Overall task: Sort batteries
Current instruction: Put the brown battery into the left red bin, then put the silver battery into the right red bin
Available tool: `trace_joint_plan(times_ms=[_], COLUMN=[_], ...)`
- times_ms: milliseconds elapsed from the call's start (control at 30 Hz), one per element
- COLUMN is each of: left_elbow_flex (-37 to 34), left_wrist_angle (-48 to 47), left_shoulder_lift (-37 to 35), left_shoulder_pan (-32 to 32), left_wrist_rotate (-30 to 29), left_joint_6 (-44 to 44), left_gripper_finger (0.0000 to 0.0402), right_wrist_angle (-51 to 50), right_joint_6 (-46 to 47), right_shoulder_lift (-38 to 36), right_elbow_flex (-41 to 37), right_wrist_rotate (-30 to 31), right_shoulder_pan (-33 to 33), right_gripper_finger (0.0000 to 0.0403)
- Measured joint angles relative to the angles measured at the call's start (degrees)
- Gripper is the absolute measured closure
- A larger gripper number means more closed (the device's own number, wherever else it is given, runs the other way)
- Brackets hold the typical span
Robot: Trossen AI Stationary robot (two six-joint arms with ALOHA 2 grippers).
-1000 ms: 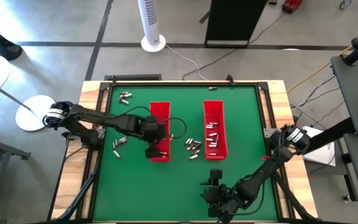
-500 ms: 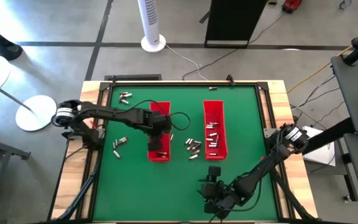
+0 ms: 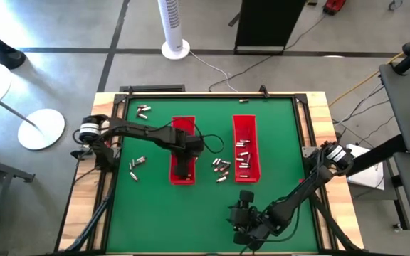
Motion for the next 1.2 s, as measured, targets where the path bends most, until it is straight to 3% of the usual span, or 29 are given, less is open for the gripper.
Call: trace_joint_plan(times_ms=[367,767,967,1200], left_elbow_flex=[1.8,1.9,1.9,1.1], left_wrist_angle=[-1.1,-3.0,-5.9,-5.4], left_shoulder_lift=[3.6,3.0,-3.7,-18.2], left_shoulder_pan=[0.0,0.0,-1.9,-8.0], left_wrist_rotate=[0.0,0.0,0.0,0.6], left_joint_6=[0.8,0.1,-2.7,-5.8], left_gripper_finger=[0.0364,0.0273,0.0238,0.0222], right_wrist_angle=[0.0,-0.5,-5.1,-11.7], right_joint_6=[-0.3,-3.3,-6.9,-14.2], right_shoulder_lift=[0.0,0.0,0.0,-0.2], right_elbow_flex=[-0.1,0.5,3.8,10.3], right_wrist_rotate=[0.0,-0.1,-2.0,-2.6], right_shoulder_pan=[-0.1,-0.1,-1.4,-4.3], right_gripper_finger=[0.0208,0.0205,0.0208,0.0209])
